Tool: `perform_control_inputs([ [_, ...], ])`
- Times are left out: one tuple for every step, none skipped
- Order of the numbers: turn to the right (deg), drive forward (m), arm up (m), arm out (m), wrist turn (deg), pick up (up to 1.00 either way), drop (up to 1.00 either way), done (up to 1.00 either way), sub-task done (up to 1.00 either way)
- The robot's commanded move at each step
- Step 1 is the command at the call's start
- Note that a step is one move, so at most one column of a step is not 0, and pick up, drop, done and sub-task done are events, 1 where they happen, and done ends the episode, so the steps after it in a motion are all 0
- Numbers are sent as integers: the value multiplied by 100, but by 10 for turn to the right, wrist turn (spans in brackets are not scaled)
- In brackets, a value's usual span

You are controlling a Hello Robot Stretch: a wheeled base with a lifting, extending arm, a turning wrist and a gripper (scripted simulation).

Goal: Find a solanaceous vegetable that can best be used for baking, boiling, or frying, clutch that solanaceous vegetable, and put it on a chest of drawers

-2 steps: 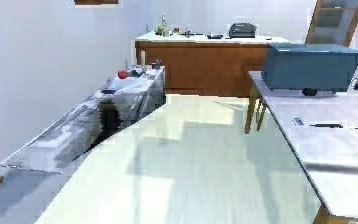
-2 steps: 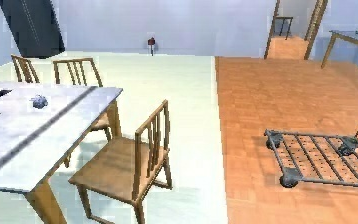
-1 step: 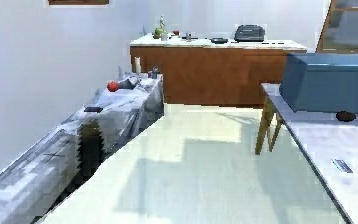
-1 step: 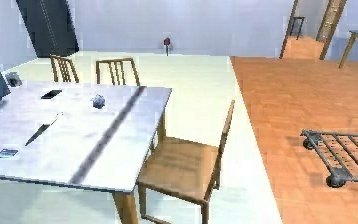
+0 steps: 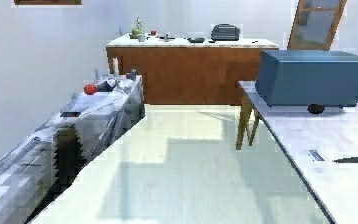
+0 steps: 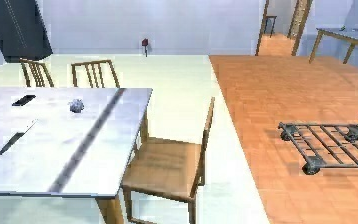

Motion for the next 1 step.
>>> perform_control_inputs([
  [0, 85, 0, 0, 0, 0, 0, 0, 0],
])
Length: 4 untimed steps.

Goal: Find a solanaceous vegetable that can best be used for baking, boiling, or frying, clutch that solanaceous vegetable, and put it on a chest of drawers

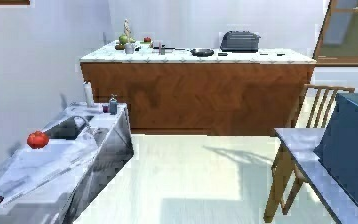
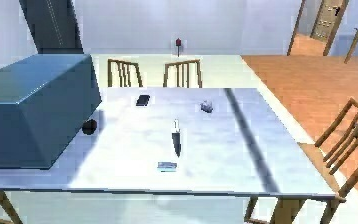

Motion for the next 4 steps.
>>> perform_control_inputs([
  [-210, 0, 0, 0, 0, 0, 0, 0, 0],
  [-30, 0, 0, 0, 0, 0, 0, 0, 0],
  [450, 0, 0, 0, 0, 0, 0, 0, 0],
  [450, 0, 0, 0, 0, 0, 0, 0, 0],
])
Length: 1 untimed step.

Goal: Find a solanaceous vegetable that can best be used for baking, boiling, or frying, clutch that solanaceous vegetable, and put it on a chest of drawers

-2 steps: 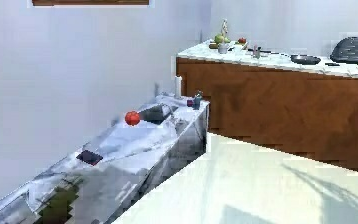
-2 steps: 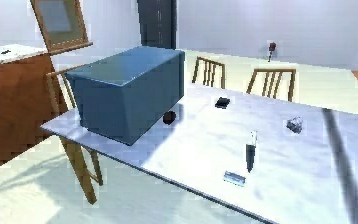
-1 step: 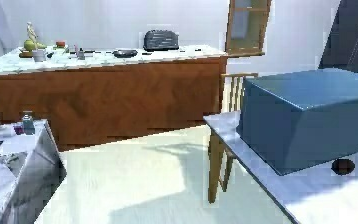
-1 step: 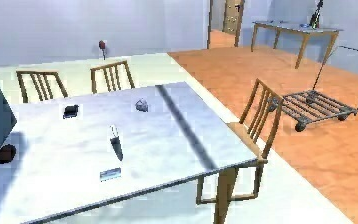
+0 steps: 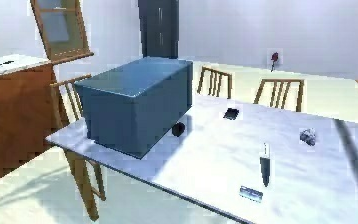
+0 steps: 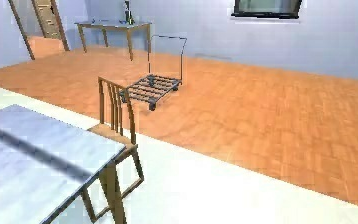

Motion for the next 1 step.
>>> perform_control_inputs([
  [450, 0, 0, 0, 0, 0, 0, 0, 0],
])
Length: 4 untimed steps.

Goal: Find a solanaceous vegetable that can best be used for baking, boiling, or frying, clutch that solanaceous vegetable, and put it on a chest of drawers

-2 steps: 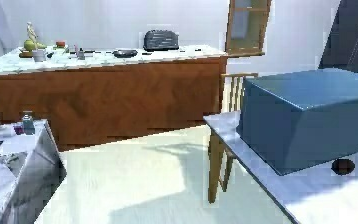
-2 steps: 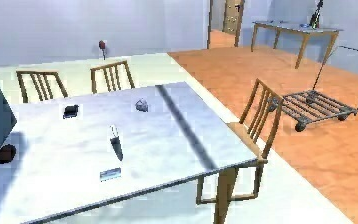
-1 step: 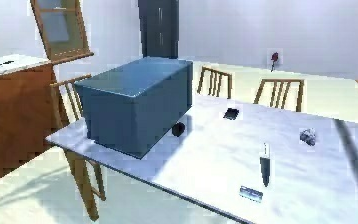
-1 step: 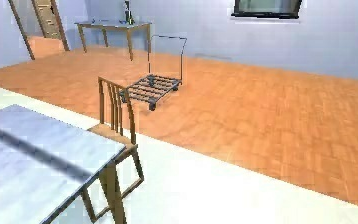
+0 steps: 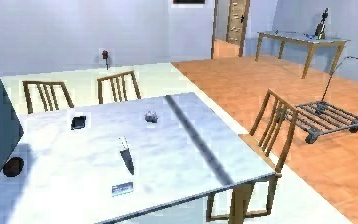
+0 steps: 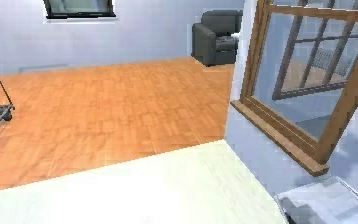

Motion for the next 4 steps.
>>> perform_control_inputs([
  [150, 0, 0, 0, 0, 0, 0, 0, 0],
  [0, 35, 0, 0, 0, 0, 0, 0, 0],
  [-450, 0, 0, 0, 0, 0, 0, 0, 0],
  [-450, 0, 0, 0, 0, 0, 0, 0, 0],
])
